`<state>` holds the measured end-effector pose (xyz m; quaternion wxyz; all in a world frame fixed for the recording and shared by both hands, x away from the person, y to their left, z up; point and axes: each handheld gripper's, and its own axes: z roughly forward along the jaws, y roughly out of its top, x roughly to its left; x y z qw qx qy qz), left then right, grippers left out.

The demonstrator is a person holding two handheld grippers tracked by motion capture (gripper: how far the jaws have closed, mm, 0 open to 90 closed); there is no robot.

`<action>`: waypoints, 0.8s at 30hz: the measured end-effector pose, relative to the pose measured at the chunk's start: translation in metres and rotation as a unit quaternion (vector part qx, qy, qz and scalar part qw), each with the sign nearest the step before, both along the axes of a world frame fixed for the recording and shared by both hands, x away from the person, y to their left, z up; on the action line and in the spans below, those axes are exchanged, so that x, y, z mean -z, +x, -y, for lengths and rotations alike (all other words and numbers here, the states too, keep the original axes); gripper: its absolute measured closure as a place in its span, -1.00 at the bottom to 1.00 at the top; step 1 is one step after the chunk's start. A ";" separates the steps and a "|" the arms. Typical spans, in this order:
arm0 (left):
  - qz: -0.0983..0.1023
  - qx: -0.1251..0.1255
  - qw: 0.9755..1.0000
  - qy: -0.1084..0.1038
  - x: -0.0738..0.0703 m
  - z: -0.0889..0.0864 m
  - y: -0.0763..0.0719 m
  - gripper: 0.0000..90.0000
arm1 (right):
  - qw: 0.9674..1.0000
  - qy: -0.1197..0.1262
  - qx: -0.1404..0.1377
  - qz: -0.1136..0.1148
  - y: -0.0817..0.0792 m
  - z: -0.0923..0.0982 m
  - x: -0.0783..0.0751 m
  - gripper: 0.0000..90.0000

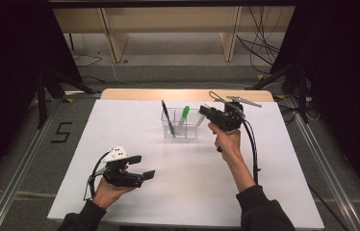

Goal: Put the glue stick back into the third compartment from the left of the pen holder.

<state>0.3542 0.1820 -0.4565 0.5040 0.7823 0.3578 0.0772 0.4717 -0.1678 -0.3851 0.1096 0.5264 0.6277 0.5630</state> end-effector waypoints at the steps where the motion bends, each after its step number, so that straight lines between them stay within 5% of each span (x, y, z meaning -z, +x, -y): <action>1: 0.000 0.000 1.000 0.001 0.000 0.000 0.000 -0.65 | 1.000 -0.003 0.000 0.001 0.001 -0.001 -0.001 0.50; 24: 0.009 -0.006 1.000 0.000 -0.001 -0.007 -0.005 -0.65 | 0.998 -0.066 0.018 -0.003 0.033 -0.030 0.005 0.50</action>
